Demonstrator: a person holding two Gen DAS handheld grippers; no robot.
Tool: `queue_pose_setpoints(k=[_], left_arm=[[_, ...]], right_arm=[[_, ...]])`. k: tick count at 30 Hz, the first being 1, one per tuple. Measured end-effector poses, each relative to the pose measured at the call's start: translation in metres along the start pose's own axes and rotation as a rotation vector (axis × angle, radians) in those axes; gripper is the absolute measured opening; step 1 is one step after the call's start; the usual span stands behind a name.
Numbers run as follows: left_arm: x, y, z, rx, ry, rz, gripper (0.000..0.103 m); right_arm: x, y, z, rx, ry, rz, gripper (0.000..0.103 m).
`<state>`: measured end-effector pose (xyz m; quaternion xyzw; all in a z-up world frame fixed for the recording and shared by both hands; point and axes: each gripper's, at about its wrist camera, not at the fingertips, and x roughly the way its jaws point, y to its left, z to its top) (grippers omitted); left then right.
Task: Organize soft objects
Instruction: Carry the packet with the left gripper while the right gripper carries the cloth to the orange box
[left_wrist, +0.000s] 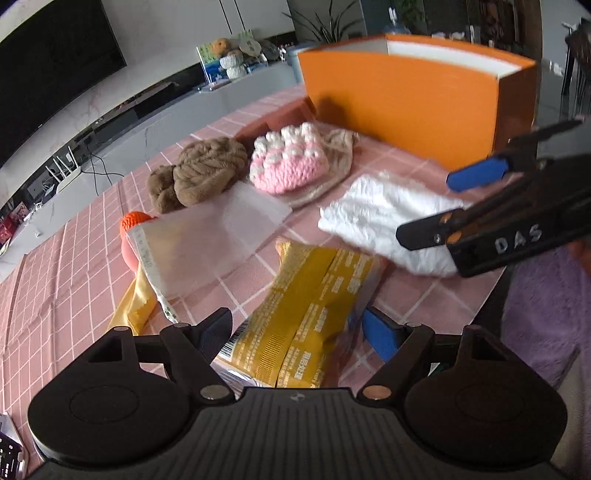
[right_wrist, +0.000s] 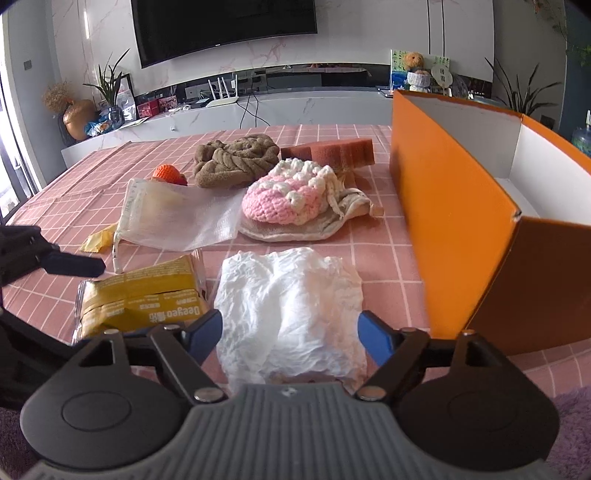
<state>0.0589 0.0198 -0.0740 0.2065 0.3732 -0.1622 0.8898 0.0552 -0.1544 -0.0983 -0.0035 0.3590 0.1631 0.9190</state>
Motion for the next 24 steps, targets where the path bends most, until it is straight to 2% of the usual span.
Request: queue_pose_setpoints(k=[3,6,7,12,14,16,18,20,24], left_arm=[[0.006,0.005,-0.001,-0.031,0.009,0.004,0.092],[0.008,0.009,0.0,-0.08,0.011,-0.003,0.086],[0.008,0.01,0.001,-0.096,0.012,0.001,0.081],[0.012,0.014,0.005,-0.188,0.011,0.007,0.069],[0.012,0.016,0.007,-0.221,0.013,0.007,0.065],[0.012,0.018,0.008,-0.258,0.015,0.006,0.059],[0.011,0.019,0.007,-0.288,0.013,0.01,0.058],[0.01,0.018,0.006,-0.302,0.006,0.016,0.057],[0.004,0.02,0.003,-0.348,0.004,0.024,0.055]], right_arm=[[0.008,-0.004,0.0,0.022,0.014,0.012,0.084],[0.018,-0.008,-0.001,0.038,0.03,0.019,0.083],[0.02,-0.009,0.0,0.036,0.03,0.018,0.08],[0.027,-0.001,0.001,-0.026,0.015,0.011,0.061],[0.028,0.004,0.0,-0.065,0.009,0.007,0.049],[0.028,0.008,0.0,-0.103,0.002,0.01,0.044],[0.027,0.011,-0.001,-0.131,-0.005,0.01,0.038],[0.026,0.012,-0.001,-0.148,-0.012,0.016,0.028],[0.02,0.017,-0.003,-0.206,-0.045,0.003,0.023]])
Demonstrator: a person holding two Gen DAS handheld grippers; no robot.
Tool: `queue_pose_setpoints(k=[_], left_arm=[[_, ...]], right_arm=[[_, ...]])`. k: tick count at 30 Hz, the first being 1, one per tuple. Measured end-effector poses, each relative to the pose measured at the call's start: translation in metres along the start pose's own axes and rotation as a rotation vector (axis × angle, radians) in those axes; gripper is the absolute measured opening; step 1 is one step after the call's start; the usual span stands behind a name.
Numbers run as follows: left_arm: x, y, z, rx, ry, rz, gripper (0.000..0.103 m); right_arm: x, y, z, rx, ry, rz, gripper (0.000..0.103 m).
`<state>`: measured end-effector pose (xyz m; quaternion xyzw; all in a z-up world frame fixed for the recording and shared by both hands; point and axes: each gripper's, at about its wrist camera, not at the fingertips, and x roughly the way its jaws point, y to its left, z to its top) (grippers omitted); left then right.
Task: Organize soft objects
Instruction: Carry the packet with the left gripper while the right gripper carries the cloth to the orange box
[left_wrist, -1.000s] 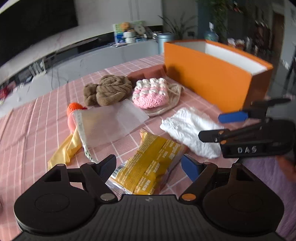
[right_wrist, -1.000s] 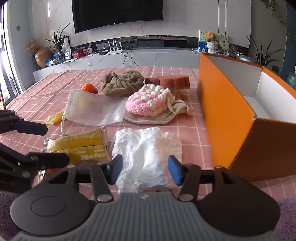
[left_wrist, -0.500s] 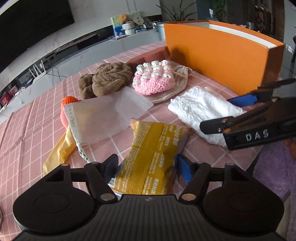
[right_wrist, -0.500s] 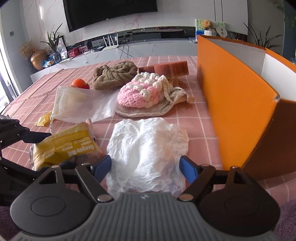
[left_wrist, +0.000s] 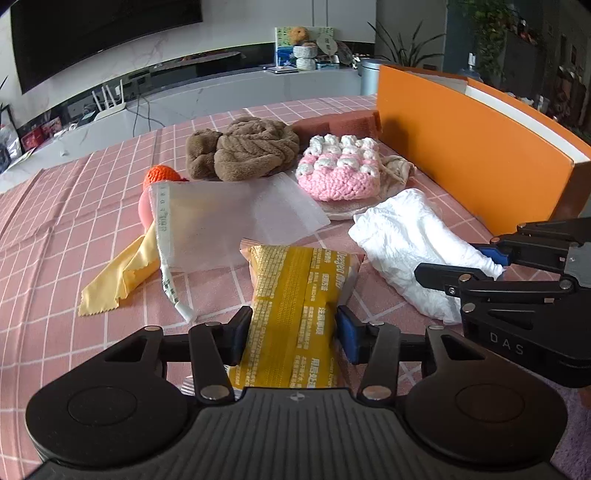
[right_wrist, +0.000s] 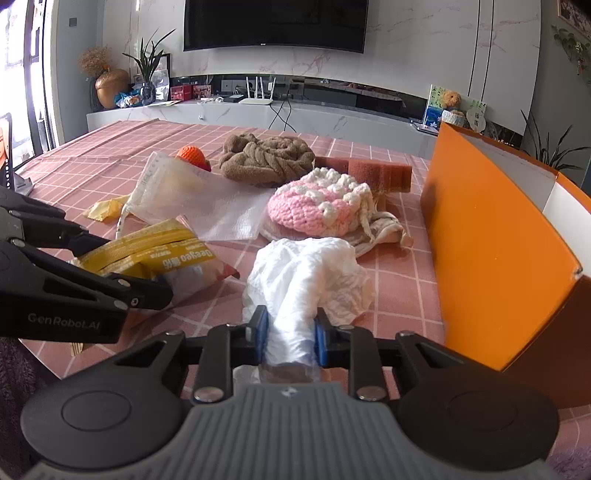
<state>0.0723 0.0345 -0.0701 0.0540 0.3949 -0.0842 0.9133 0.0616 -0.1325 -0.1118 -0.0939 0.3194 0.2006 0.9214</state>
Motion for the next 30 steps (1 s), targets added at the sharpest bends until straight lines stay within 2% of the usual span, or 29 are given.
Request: queue_pose_setpoints(k=[5,9,16,21,24,28,30], left_arm=[[-0.019,0.0,0.001,-0.035,-0.033,0.001,0.054],[-0.038,-0.003,0.008,-0.055,-0.069,-0.012,0.054],[-0.062,-0.025,0.04,-0.041,-0.126,-0.065,0.054],[-0.077,-0.053,0.076,0.022,-0.194,-0.111,0.054],[-0.077,-0.07,0.102,0.027,-0.213,-0.171,0.053],[-0.067,-0.091,0.131,0.028,-0.204,-0.241,0.053],[-0.059,-0.103,0.142,0.041,-0.195,-0.237,0.053]], right_arm=[[-0.011,-0.002,0.002,0.016,-0.023,0.011,0.022],[-0.029,0.002,0.006,-0.009,-0.076,0.005,0.022],[-0.074,-0.01,0.028,-0.014,-0.166,-0.025,0.022],[-0.108,-0.044,0.053,0.012,-0.203,-0.04,0.023],[-0.127,-0.07,0.068,0.017,-0.211,-0.065,0.023],[-0.143,-0.113,0.087,0.034,-0.173,-0.106,0.023],[-0.147,-0.135,0.093,0.044,-0.138,-0.124,0.023]])
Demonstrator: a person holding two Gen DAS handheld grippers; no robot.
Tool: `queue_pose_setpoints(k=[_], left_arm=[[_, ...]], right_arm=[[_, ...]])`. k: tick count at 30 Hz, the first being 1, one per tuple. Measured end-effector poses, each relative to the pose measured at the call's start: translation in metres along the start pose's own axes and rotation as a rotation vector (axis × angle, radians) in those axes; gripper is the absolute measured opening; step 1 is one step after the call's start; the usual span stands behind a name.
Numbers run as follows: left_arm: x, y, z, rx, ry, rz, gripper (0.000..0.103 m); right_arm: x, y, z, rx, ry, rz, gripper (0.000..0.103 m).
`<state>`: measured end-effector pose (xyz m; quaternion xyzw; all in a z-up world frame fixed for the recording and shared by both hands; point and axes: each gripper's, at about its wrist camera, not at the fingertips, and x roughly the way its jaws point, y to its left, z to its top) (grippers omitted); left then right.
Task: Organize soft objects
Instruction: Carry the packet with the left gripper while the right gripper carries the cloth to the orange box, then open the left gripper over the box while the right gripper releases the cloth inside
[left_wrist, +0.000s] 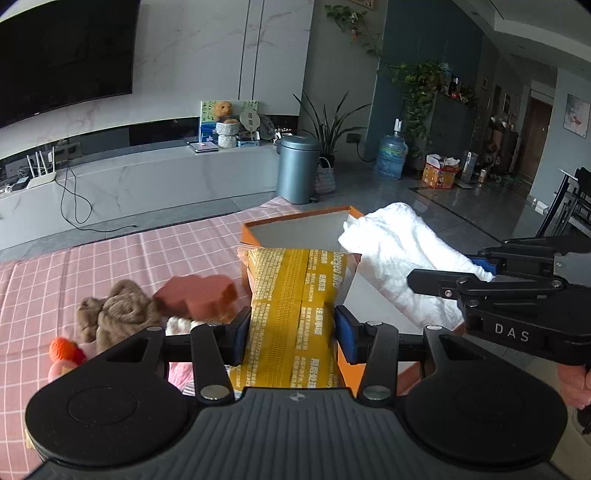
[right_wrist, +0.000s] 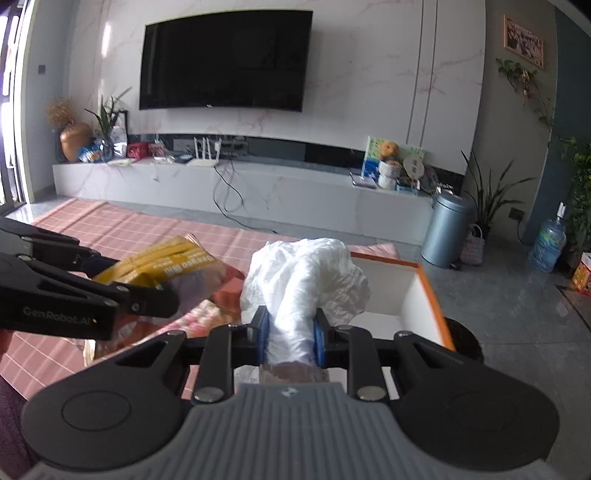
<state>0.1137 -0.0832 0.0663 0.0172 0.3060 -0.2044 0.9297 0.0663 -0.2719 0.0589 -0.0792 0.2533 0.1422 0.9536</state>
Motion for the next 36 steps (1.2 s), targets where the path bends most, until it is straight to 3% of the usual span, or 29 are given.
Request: queue_pose_setpoints(k=[6,13,18,21,26,36], left_arm=[[0.038,-0.024,0.014,0.024,0.062,-0.024,0.053],[0.089,-0.053,0.012,0.111,0.211,-0.011,0.053],[0.102,-0.074,0.011,0.219,0.223,0.058,0.053],[0.107,-0.082,0.012,0.249,0.231,0.054,0.053],[0.119,-0.087,0.01,0.234,0.277,-0.013,0.053],[0.139,-0.095,0.009,0.274,0.33,0.033,0.053]], right_arm=[[0.018,-0.054,0.009,-0.028,0.142,-0.053,0.023],[0.06,-0.081,-0.003,-0.088,0.344,-0.011,0.023],[0.091,-0.086,-0.017,-0.118,0.469,0.03,0.023],[0.103,-0.088,-0.022,-0.139,0.515,0.051,0.023],[0.118,-0.093,-0.027,-0.163,0.567,0.068,0.024],[0.128,-0.102,-0.027,-0.124,0.589,0.092,0.029]])
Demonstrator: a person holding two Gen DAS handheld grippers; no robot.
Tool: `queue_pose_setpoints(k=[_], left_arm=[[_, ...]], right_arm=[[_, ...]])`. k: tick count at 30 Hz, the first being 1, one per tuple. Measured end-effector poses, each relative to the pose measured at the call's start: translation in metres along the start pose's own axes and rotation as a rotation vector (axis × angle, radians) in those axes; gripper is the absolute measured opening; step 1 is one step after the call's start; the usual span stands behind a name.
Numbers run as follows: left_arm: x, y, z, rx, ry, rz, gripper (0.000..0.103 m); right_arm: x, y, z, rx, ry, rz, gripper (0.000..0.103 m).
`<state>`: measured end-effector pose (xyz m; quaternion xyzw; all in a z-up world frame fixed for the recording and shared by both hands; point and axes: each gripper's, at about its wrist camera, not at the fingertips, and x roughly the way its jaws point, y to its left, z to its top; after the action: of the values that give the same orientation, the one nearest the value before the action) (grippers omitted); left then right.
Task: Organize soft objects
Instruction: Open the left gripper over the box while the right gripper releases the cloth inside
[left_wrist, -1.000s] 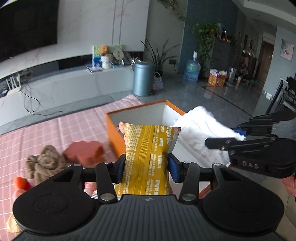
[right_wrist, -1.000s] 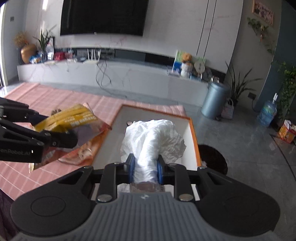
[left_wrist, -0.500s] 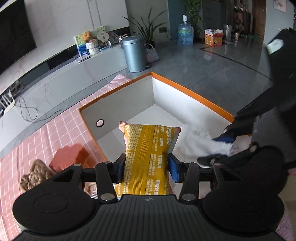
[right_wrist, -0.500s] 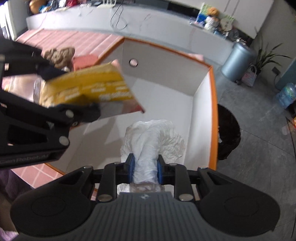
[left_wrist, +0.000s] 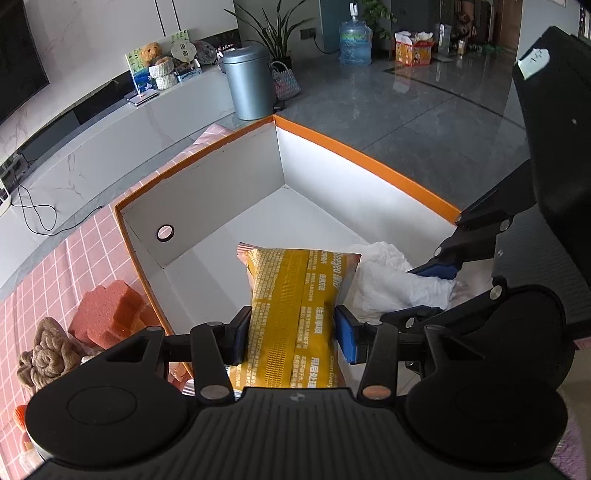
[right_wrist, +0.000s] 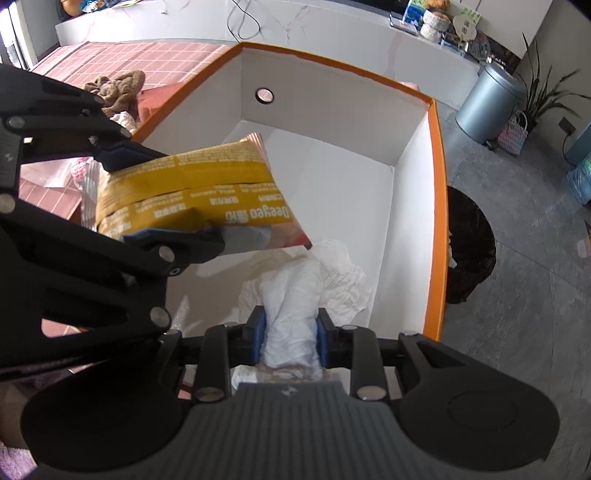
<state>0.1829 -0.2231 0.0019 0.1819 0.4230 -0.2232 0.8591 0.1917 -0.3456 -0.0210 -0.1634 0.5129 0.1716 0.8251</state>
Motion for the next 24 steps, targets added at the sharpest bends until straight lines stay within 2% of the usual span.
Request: queue_pose_setpoints(k=[10,12,15,18,20,24], left_arm=[[0.0,-0.003,0.002,0.016,-0.009,0.032,0.055],[-0.002,-0.002,0.003,0.013,-0.021,0.042,0.061],[-0.007,-0.001,0.003,0.009,-0.045,0.052,0.069],[-0.015,0.001,0.003,0.001,-0.074,0.048,0.075],[-0.02,0.002,0.003,-0.004,-0.096,0.043,0.077],[-0.034,0.004,-0.001,-0.011,-0.156,0.045,0.079]], right_arm=[[0.006,-0.003,0.006,0.03,0.034,-0.022,0.038],[0.006,-0.002,0.007,0.03,0.036,-0.029,0.039],[0.003,0.001,0.01,0.026,0.028,-0.043,0.046],[-0.002,0.002,0.01,0.023,0.014,-0.061,0.058],[-0.007,0.002,0.01,0.021,0.004,-0.076,0.065],[-0.019,0.005,0.009,0.022,-0.021,-0.114,0.072]])
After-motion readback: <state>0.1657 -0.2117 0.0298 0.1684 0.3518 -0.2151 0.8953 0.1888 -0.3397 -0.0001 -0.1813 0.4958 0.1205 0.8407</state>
